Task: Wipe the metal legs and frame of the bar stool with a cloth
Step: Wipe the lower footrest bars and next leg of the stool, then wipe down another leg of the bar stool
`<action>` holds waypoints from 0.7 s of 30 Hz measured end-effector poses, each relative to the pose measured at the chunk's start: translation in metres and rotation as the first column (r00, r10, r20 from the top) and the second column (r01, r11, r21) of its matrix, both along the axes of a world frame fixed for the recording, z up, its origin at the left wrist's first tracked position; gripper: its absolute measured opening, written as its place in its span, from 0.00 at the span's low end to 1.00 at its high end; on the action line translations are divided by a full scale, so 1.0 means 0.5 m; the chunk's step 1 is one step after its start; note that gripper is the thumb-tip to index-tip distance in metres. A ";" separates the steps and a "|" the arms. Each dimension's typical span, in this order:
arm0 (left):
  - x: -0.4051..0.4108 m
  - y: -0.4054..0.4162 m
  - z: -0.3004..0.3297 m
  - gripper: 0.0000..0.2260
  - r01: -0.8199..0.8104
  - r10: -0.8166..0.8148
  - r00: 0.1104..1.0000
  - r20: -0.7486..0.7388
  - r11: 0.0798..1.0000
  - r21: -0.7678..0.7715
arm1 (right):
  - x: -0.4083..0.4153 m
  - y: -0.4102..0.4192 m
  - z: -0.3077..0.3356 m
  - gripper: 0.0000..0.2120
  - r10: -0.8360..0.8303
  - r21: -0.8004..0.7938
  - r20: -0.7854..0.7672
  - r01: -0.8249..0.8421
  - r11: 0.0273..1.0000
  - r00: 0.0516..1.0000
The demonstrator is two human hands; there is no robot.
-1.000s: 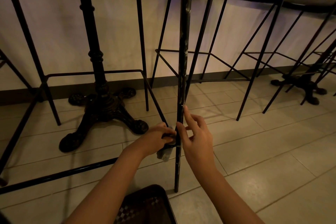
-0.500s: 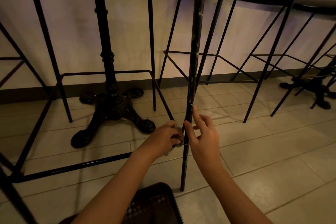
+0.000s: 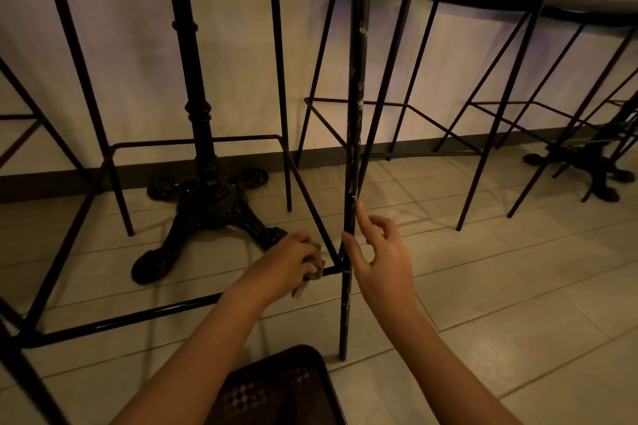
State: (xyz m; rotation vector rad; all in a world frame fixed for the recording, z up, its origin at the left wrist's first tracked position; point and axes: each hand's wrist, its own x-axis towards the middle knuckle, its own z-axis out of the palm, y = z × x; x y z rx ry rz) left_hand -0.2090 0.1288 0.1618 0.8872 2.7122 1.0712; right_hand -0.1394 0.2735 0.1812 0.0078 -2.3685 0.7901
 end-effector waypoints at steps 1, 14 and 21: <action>-0.001 -0.003 0.001 0.05 -0.041 0.041 0.999 0.008 0.999 0.033 | 0.004 0.001 0.001 0.25 0.003 0.008 0.005 -0.003 1.000 1.000; 0.060 0.032 0.096 0.10 -0.285 0.223 0.957 0.185 0.834 0.472 | 0.043 -0.033 0.014 0.15 0.031 -0.281 0.125 0.006 0.960 0.992; 0.087 0.034 0.130 0.12 -0.258 0.206 0.966 0.155 0.796 0.548 | 0.049 -0.028 0.061 0.05 0.133 -0.408 0.154 -0.060 0.911 0.979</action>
